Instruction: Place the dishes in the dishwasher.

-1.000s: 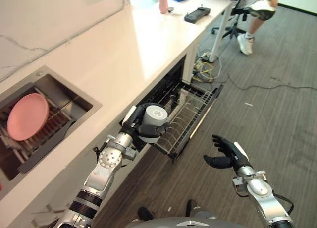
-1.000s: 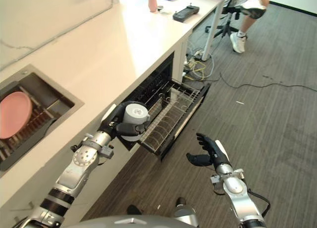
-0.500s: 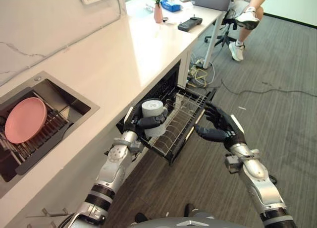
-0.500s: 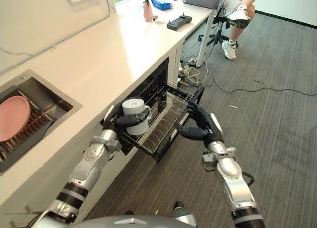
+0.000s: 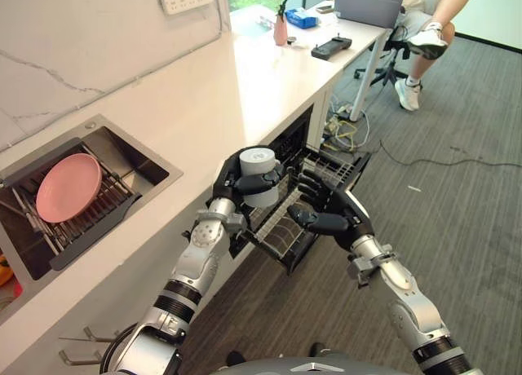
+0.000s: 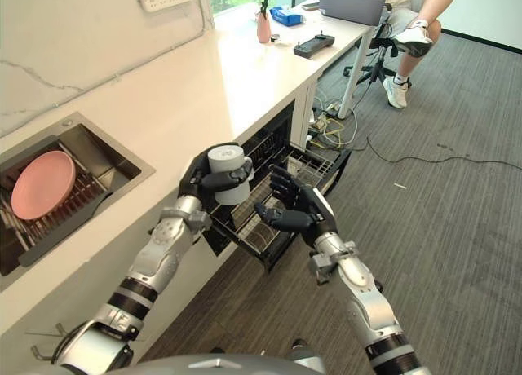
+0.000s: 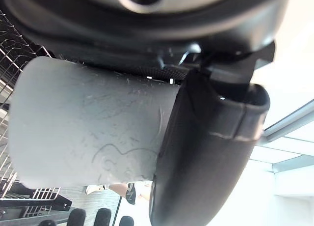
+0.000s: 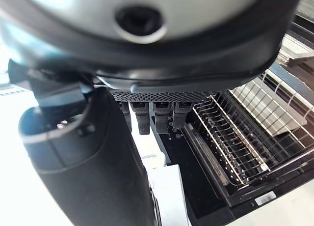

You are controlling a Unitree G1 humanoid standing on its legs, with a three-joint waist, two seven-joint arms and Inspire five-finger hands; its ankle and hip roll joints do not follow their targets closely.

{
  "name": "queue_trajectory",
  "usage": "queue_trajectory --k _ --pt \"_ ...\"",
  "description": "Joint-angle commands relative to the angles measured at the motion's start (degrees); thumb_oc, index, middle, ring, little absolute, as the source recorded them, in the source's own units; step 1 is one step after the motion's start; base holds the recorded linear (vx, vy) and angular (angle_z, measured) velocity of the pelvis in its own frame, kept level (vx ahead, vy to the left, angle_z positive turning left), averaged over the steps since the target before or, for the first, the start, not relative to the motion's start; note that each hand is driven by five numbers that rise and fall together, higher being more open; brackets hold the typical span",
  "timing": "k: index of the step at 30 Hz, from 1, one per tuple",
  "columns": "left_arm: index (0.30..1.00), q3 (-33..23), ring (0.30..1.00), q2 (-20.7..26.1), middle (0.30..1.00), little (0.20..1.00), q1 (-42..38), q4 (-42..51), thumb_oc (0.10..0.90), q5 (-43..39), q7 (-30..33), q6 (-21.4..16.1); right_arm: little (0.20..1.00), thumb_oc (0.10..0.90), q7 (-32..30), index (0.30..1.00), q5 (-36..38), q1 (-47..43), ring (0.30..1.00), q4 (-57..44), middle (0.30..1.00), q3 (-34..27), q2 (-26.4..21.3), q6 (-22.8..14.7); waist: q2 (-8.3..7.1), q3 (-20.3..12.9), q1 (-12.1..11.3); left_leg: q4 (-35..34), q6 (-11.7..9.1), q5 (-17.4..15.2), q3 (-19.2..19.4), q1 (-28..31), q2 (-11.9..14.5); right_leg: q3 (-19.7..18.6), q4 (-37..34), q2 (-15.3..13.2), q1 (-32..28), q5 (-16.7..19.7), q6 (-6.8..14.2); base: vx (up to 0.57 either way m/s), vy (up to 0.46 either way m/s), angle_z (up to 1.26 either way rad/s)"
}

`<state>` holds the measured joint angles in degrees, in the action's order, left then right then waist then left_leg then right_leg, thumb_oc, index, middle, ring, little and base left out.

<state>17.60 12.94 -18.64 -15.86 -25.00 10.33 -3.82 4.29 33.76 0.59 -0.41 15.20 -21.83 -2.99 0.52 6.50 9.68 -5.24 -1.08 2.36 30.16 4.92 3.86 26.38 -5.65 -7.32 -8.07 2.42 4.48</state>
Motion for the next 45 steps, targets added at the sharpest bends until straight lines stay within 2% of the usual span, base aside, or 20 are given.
queue_trajectory --k 1,4,9,12,13,15,19,23,28,33,34,35,38,40,43,45 --pt "0.300 1.40 0.300 -1.35 0.300 0.300 -13.09 -1.75 0.400 7.93 1.45 -4.39 0.900 0.800 -0.95 0.900 -0.41 -9.02 0.900 -5.94 0.900 -1.29 0.79 -4.52 -0.14 -2.97 -0.92 0.51 -4.48 -2.03 3.37 6.91 2.72 2.07 0.65 -1.33 0.72 -3.62 3.07 0.00 0.000 0.00" --pt "0.300 4.29 0.300 -2.95 0.300 0.300 -17.36 -6.98 0.400 16.20 6.01 -2.60 0.900 0.800 -4.99 0.900 -0.34 -12.24 0.900 -5.53 0.900 2.01 1.92 -3.94 -0.23 -3.30 -0.84 0.56 -4.42 -2.09 3.46 6.98 2.57 2.01 0.65 -1.34 0.76 -3.43 3.02 0.00 0.000 0.00" --pt "0.300 7.55 0.300 -3.92 0.300 0.300 -19.15 -8.65 0.400 22.62 9.29 -2.47 0.900 0.800 -8.19 0.900 0.80 -16.75 0.900 -4.07 0.900 5.47 3.42 -3.60 -0.32 -3.36 -1.10 0.59 -4.27 -2.18 3.55 6.93 2.41 2.10 0.65 -1.42 0.83 -3.23 3.03 0.00 0.001 0.01" --pt "0.300 10.19 0.300 -5.01 0.300 0.300 -21.85 -11.43 0.400 28.36 13.12 -1.55 0.900 0.800 -11.17 0.900 0.10 -20.00 0.900 -2.92 0.900 8.46 4.31 -3.47 -0.50 -3.44 -1.13 0.60 -4.21 -2.17 3.70 6.91 2.30 2.12 0.65 -1.48 0.95 -3.06 3.03 0.00 0.000 0.00" --pt "0.300 11.81 0.300 -6.16 0.300 0.300 -23.76 -13.39 0.400 30.79 15.48 -1.08 0.900 0.800 -13.87 0.900 -1.17 -22.08 0.900 -2.32 0.900 9.80 4.68 -3.17 -0.58 -3.45 -1.01 0.62 -4.19 -2.13 3.80 6.79 2.32 2.15 0.65 -1.50 1.17 -2.93 3.01 0.00 0.000 0.00" --pt "0.300 11.82 0.300 -6.28 0.300 0.300 -23.99 -13.63 0.400 30.88 15.63 -1.15 0.900 0.800 -13.98 0.900 -1.22 -22.26 0.900 -2.25 0.900 9.80 4.70 -3.17 -0.57 -3.35 -1.03 0.63 -4.19 -2.12 3.80 6.77 2.32 2.15 0.65 -1.51 1.19 -2.92 3.01 0.00 0.000 0.00" --pt "0.300 14.36 0.300 -6.86 0.300 0.300 -25.54 -14.41 0.400 37.25 19.52 0.53 0.900 0.800 -19.50 0.900 -4.45 -25.54 0.900 -2.16 0.900 10.54 5.26 -2.73 -0.65 -3.36 -0.89 0.60 -4.08 -2.15 3.85 6.62 2.24 1.98 0.65 -1.44 1.49 -2.78 2.97 0.00 0.000 0.00" --pt "0.300 14.12 0.300 -7.18 0.300 0.300 -24.81 -14.46 0.400 37.59 21.05 0.68 0.900 0.800 -21.37 0.900 -6.63 -24.66 0.900 -3.15 0.900 9.54 5.96 -3.24 -0.69 -3.48 -1.03 0.58 -3.95 -2.27 3.78 6.74 2.20 1.80 0.65 -1.36 1.53 -2.81 2.93 0.00 0.000 0.00" --pt "0.300 14.06 0.300 -6.73 0.300 0.300 -23.50 -13.80 0.400 38.73 22.58 0.59 0.900 0.800 -21.65 0.900 -3.46 -21.11 0.900 -3.70 0.900 9.12 6.71 -5.34 -0.76 -3.60 -0.89 0.58 -3.92 -2.31 3.53 6.91 2.12 1.69 0.69 -1.27 1.37 -2.97 2.90 0.03 0.005 0.00" --pt "0.300 14.02 0.300 -7.19 0.300 0.300 -22.19 -13.62 0.400 37.75 23.18 0.30 0.900 0.800 -21.44 0.900 2.36 -19.20 0.900 -3.66 0.900 8.42 8.23 -7.84 -0.74 -3.71 -0.84 0.57 -3.93 -2.33 3.44 7.05 2.11 1.82 0.69 -1.32 1.17 -3.02 2.87 0.00 0.000 0.00" --pt "0.300 14.03 0.300 -7.52 0.300 0.300 -21.20 -13.21 0.400 36.70 23.09 -0.08 0.900 0.800 -20.65 0.900 7.69 -18.38 0.900 -3.53 0.900 7.76 9.54 -9.84 -0.73 -3.82 -0.89 0.56 -3.92 -2.40 3.45 7.13 2.07 1.93 0.67 -1.29 1.10 -3.04 2.85 0.00 0.000 0.00" --pt "0.300 13.90 0.300 -7.73 0.300 0.300 -20.60 -12.71 0.400 35.84 22.92 -0.47 0.900 0.800 -20.53 0.900 9.89 -18.12 0.900 -3.74 0.900 7.29 10.27 -10.81 -0.70 -3.82 -0.92 0.56 -3.91 -2.41 3.52 7.15 2.04 2.02 0.68 -1.29 1.04 -3.04 2.84 0.00 0.000 0.00" --pt "0.300 13.73 0.300 -8.05 0.300 0.300 -19.39 -11.96 0.400 32.34 22.36 -1.20 0.900 0.800 -20.75 0.900 11.51 -17.50 0.900 -3.11 0.900 6.67 11.06 -11.53 -0.71 -3.97 -1.00 0.56 -3.88 -2.43 3.51 7.19 1.99 2.07 0.67 -1.30 0.99 -2.99 2.82 0.00 0.000 0.00" --pt "0.300 12.92 0.300 -8.41 0.300 0.300 -18.05 -10.40 0.400 26.48 21.11 -2.36 0.900 0.800 -21.33 0.900 9.52 -16.94 0.900 -2.80 0.900 6.16 10.49 -10.75 -0.70 -4.02 -1.05 0.57 -3.85 -2.42 3.52 7.30 1.90 2.19 0.68 -1.29 0.87 -2.95 2.76 0.00 0.000 0.00" --pt "0.300 10.11 0.300 -7.45 0.300 0.300 -17.13 -8.57 0.400 15.74 15.32 -3.66 0.900 0.800 -19.45 0.900 -0.99 -16.61 0.900 -1.22 0.900 5.23 6.17 -6.25 -0.57 -4.18 -1.03 0.55 -3.82 -2.42 3.51 7.50 1.84 2.04 0.65 -1.32 0.76 -2.94 2.75 0.00 0.000 0.00" --pt "0.300 7.95 0.300 -7.11 0.300 0.300 -17.24 -8.11 0.400 9.03 13.70 -4.15 0.900 0.800 -18.70 0.900 -7.43 -16.54 0.900 0.10 0.900 4.55 3.65 -3.87 -0.39 -4.17 -0.99 0.54 -3.80 -2.43 3.41 7.60 1.85 2.10 0.65 -1.37 0.72 -2.94 2.76 0.00 0.000 0.00"
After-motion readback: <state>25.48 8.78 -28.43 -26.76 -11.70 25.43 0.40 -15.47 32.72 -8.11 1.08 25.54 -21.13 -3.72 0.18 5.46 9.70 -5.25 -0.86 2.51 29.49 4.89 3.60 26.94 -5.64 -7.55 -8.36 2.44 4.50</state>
